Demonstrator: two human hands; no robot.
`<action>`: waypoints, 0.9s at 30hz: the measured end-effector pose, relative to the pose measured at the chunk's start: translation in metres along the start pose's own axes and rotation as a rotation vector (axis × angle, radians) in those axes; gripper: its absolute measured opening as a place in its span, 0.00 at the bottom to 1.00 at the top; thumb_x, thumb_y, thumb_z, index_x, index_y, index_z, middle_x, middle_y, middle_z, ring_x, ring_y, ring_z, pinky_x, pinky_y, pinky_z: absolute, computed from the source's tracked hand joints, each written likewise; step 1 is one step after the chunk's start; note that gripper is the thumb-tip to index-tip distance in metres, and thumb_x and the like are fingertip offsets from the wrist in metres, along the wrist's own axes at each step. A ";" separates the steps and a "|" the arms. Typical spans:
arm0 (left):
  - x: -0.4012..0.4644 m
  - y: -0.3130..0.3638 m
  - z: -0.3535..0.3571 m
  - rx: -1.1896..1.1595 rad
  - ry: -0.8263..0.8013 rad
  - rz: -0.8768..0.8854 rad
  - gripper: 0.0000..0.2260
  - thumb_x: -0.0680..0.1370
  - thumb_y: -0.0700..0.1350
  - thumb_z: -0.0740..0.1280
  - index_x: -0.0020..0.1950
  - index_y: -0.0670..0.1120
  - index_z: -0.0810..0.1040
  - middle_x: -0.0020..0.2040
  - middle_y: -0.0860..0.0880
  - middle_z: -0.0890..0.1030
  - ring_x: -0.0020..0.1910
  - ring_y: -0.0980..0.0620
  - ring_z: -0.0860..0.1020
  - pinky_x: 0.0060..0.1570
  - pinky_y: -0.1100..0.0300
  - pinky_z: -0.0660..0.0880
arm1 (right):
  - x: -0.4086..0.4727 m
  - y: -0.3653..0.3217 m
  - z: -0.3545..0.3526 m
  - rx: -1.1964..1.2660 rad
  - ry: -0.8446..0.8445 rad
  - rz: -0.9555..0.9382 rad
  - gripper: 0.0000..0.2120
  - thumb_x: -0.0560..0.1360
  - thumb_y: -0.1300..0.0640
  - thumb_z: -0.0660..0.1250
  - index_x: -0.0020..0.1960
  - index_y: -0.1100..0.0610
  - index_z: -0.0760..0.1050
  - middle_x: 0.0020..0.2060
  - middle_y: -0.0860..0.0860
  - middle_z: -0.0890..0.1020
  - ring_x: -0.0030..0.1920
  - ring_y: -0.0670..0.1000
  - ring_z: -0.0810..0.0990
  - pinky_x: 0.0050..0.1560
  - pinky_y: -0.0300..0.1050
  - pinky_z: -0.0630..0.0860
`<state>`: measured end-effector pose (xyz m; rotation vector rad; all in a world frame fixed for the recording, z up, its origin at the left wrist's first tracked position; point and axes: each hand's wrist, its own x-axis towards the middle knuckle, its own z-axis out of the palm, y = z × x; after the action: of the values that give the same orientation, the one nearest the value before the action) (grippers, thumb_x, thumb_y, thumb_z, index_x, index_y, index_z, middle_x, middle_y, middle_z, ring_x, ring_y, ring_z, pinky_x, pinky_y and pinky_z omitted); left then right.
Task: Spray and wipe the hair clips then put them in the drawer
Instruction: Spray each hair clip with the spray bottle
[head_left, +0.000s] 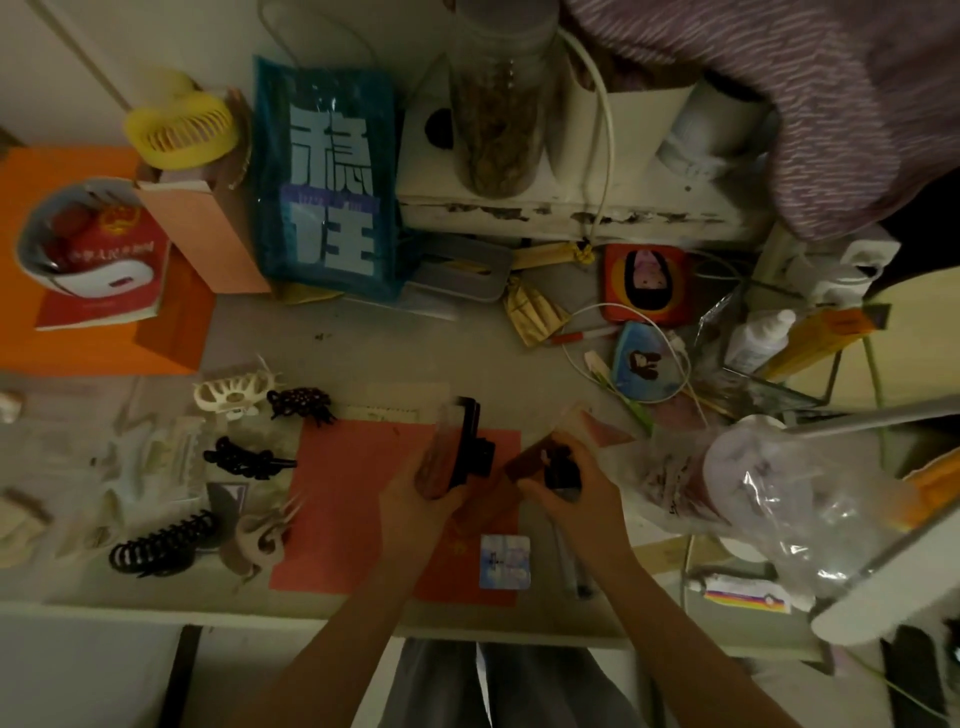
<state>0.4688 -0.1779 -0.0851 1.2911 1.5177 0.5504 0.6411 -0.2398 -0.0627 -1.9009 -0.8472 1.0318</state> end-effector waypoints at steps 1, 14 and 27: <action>-0.001 0.005 -0.004 -0.022 -0.006 0.025 0.24 0.70 0.35 0.74 0.66 0.42 0.74 0.59 0.49 0.79 0.59 0.52 0.77 0.60 0.60 0.73 | 0.000 -0.005 0.000 0.017 -0.002 0.010 0.27 0.69 0.57 0.76 0.65 0.54 0.70 0.59 0.50 0.77 0.59 0.48 0.76 0.57 0.31 0.71; -0.016 0.086 -0.053 -0.032 0.014 0.353 0.31 0.69 0.40 0.76 0.68 0.56 0.70 0.59 0.63 0.76 0.53 0.76 0.74 0.48 0.79 0.70 | 0.001 -0.101 0.001 0.236 -0.032 -0.119 0.39 0.58 0.38 0.74 0.66 0.46 0.69 0.58 0.45 0.77 0.56 0.43 0.78 0.53 0.36 0.78; -0.037 0.149 -0.085 -0.051 0.060 0.590 0.34 0.69 0.39 0.76 0.65 0.65 0.66 0.55 0.74 0.75 0.56 0.75 0.72 0.54 0.69 0.75 | -0.015 -0.173 -0.012 0.373 -0.067 -0.279 0.26 0.66 0.56 0.78 0.60 0.43 0.72 0.50 0.46 0.81 0.43 0.46 0.83 0.32 0.42 0.80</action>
<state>0.4552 -0.1415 0.0863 1.6984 1.1454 1.0018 0.6142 -0.1763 0.0971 -1.4002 -0.8608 1.0037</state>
